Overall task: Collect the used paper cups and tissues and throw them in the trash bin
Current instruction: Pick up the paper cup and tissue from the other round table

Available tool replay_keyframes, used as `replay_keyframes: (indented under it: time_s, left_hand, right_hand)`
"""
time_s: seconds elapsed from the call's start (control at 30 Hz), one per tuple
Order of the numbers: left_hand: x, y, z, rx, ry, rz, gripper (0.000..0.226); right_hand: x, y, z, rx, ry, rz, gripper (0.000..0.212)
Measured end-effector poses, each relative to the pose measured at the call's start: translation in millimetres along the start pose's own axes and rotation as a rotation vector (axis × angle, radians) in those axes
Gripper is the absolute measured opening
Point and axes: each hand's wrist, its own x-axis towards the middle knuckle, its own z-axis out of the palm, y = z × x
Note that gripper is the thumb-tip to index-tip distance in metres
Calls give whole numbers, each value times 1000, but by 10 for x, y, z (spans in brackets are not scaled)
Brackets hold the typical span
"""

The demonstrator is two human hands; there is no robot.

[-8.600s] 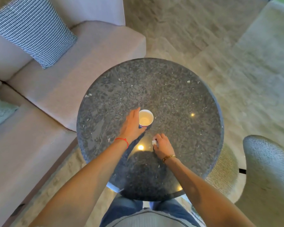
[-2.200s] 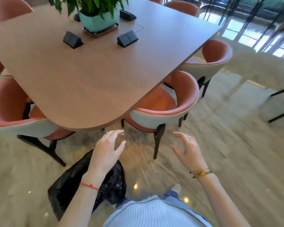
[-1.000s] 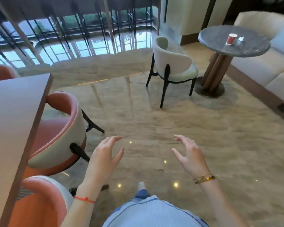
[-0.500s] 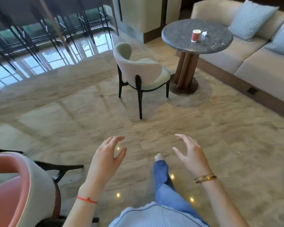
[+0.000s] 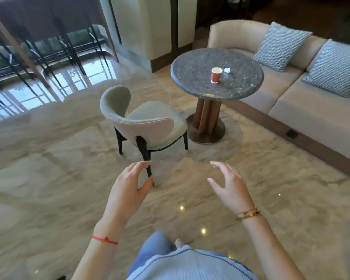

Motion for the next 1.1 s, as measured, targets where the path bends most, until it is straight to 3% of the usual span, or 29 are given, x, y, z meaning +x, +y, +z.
replay_keyframes:
  time_s: [0.43,0.77,1.1]
  left_hand:
    - [2858,208,686,-28,-91,112,42]
    - [5342,749,1215,-65,-121,247,58]
    - [6923,1144,2105,-71,-171,191,71]
  right_hand:
    - [2364,785,-115,13,82,126,43]
    - [4487,1458,-528,34,195,204,41]
    - [6180,2306,-798,-13,105,215,43]
